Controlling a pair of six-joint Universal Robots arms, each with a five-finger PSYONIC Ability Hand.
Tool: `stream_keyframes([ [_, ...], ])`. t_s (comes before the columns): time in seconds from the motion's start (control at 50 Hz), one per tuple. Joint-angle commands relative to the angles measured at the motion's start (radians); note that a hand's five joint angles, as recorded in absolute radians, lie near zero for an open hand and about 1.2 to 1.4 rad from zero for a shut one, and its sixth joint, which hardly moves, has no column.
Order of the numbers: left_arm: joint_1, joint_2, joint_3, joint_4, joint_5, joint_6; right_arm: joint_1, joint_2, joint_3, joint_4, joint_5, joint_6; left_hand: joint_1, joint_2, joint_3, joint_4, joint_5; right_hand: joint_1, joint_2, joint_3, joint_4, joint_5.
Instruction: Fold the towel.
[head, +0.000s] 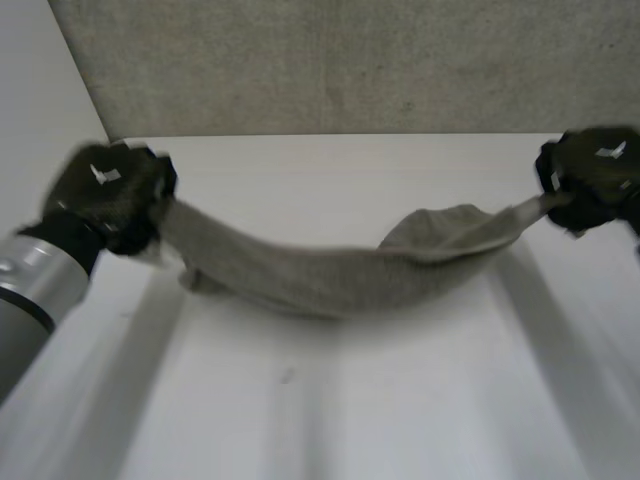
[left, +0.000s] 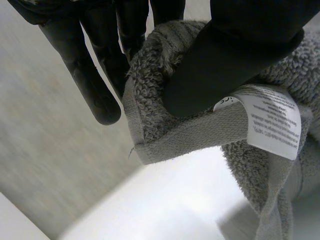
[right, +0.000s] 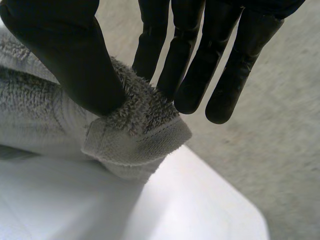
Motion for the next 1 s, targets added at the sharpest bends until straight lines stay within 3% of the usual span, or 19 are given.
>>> stream_keyframes([
  [0.02, 0.035, 0.17, 0.069, -0.021, 0.008, 0.063, -0.067, -0.18, -0.241, 0.335, -0.016, -0.062, 0.211, 0.179, 0.18, 0.179, 0.186, 0.435, 0.224, 0.214, 0.202, 0.436],
  [0.2, 0.086, 0.103, 0.131, -0.228, 0.015, 0.242, -0.084, -0.136, -0.363, 0.575, -0.014, -0.227, 0.211, 0.179, 0.18, 0.179, 0.186, 0.435, 0.224, 0.214, 0.202, 0.436],
  [0.3, 0.075, -0.033, 0.134, -0.293, 0.017, 0.336, -0.054, 0.04, -0.351, 0.679, 0.015, -0.397, 0.211, 0.179, 0.18, 0.179, 0.186, 0.435, 0.224, 0.214, 0.202, 0.436],
  [0.36, 0.066, -0.13, 0.138, -0.301, 0.018, 0.374, -0.024, 0.079, -0.351, 0.69, 0.021, -0.404, 0.211, 0.179, 0.18, 0.179, 0.186, 0.435, 0.224, 0.214, 0.202, 0.436],
  [0.42, 0.064, -0.236, 0.166, -0.299, 0.017, 0.39, 0.048, 0.159, -0.369, 0.686, 0.067, -0.405, 0.211, 0.179, 0.18, 0.179, 0.186, 0.435, 0.224, 0.214, 0.202, 0.436],
  [0.46, 0.064, -0.29, 0.196, -0.299, 0.015, 0.393, 0.092, 0.25, -0.43, 0.675, 0.151, -0.407, 0.211, 0.179, 0.18, 0.179, 0.186, 0.435, 0.224, 0.214, 0.202, 0.436],
  [0.5, 0.064, -0.344, 0.24, -0.299, 0.015, 0.394, 0.092, 0.251, -0.431, 0.675, 0.151, -0.407, 0.211, 0.179, 0.18, 0.179, 0.186, 0.435, 0.224, 0.214, 0.202, 0.436],
  [0.54, 0.063, -0.448, 0.363, -0.297, 0.008, 0.396, 0.143, 0.356, -0.557, 0.605, 0.231, -0.396, 0.211, 0.179, 0.18, 0.179, 0.186, 0.435, 0.224, 0.214, 0.202, 0.436],
  [0.62, 0.064, -0.525, 0.517, -0.288, 0.008, 0.396, 0.177, 0.415, -0.69, 0.499, 0.28, -0.372, 0.211, 0.179, 0.18, 0.179, 0.186, 0.435, 0.224, 0.214, 0.202, 0.436],
  [0.72, 0.064, -0.566, 0.715, -0.139, 0.015, 0.387, 0.183, 0.443, -0.862, 0.259, 0.326, -0.25, 0.211, 0.179, 0.18, 0.179, 0.186, 0.435, 0.224, 0.214, 0.202, 0.436],
  [0.76, 0.064, -0.56, 0.778, 0.08, 0.014, 0.381, 0.189, 0.414, -0.883, 0.038, 0.332, -0.182, 0.211, 0.179, 0.18, 0.179, 0.186, 0.435, 0.224, 0.214, 0.202, 0.436],
  [0.78, 0.064, -0.56, 0.778, 0.081, 0.014, 0.381, 0.189, 0.413, -0.883, 0.037, 0.332, -0.181, 0.211, 0.179, 0.18, 0.179, 0.186, 0.435, 0.224, 0.214, 0.202, 0.436],
  [0.8, 0.066, -0.552, 0.78, 0.201, 0.015, 0.373, 0.189, 0.382, -0.862, -0.071, 0.34, -0.159, 0.211, 0.179, 0.18, 0.179, 0.186, 0.435, 0.224, 0.214, 0.202, 0.436],
  [0.82, 0.066, -0.552, 0.78, 0.203, 0.015, 0.373, 0.189, 0.345, -0.831, -0.154, 0.341, -0.148, 0.211, 0.179, 0.18, 0.179, 0.186, 0.435, 0.224, 0.214, 0.202, 0.436],
  [0.86, 0.063, -0.517, 0.77, 0.386, 0.009, 0.338, 0.189, 0.316, -0.795, -0.203, 0.345, -0.143, 0.211, 0.179, 0.18, 0.179, 0.186, 0.435, 0.224, 0.214, 0.202, 0.436],
  [1.0, 0.07, -0.473, 0.669, 0.35, 0.012, 0.238, 0.186, 0.286, -0.679, -0.175, 0.325, -0.142, 0.211, 0.179, 0.18, 0.179, 0.186, 0.435, 0.224, 0.214, 0.202, 0.436],
])
